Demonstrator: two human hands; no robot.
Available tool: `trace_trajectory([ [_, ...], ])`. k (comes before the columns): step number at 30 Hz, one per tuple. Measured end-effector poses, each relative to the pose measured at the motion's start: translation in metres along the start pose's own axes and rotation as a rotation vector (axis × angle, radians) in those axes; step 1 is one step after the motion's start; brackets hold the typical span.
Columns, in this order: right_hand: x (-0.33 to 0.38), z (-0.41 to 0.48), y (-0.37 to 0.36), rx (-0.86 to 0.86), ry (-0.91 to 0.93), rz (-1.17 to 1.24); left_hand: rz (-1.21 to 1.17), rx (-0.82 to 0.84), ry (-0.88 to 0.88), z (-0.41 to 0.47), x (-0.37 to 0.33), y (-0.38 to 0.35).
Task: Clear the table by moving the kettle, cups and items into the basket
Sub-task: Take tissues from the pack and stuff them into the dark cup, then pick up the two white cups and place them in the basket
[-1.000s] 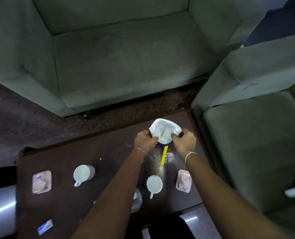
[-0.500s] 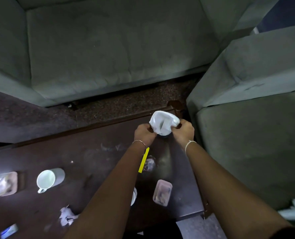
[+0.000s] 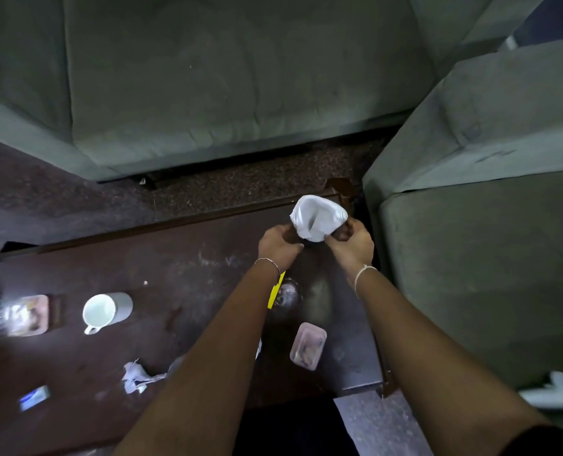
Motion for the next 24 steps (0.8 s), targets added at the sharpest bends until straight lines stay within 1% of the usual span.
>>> trace_trajectory([
  [3, -0.006, -0.018, 0.003, -0.044, 0.011, 0.058, -0.028, -0.021, 0.003, -0.012, 0.012, 0.005],
  [7, -0.005, -0.050, 0.011, -0.163, 0.054, 0.017, -0.092, -0.114, -0.006, -0.034, 0.031, 0.021],
  [10, -0.002, -0.082, 0.008, -0.173, 0.101, 0.007, -0.111, -0.139, -0.027, -0.054, 0.047, 0.033],
  [14, 0.002, -0.133, -0.015, -0.102, 0.165, -0.029, -0.079, -0.171, -0.050, -0.085, 0.084, 0.056],
  [18, -0.002, -0.190, -0.055, -0.001, 0.248, -0.048, -0.072, -0.216, -0.066, -0.122, 0.137, 0.093],
  [22, -0.014, -0.241, -0.100, 0.084, 0.211, -0.036, -0.032, -0.276, -0.045, -0.157, 0.198, 0.135],
  [24, -0.023, -0.261, -0.121, 0.147, 0.237, -0.087, -0.039, -0.287, -0.018, -0.169, 0.229, 0.151],
])
Point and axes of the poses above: each hand's wrist, its own z-axis towards the middle knuckle, its own y-axis out of the back of the hand, x = y × z, the point moved 7 cm from there along z, towards the middle knuckle, and after that the axes turned 3 degrees about z, right-handed, at the moved point
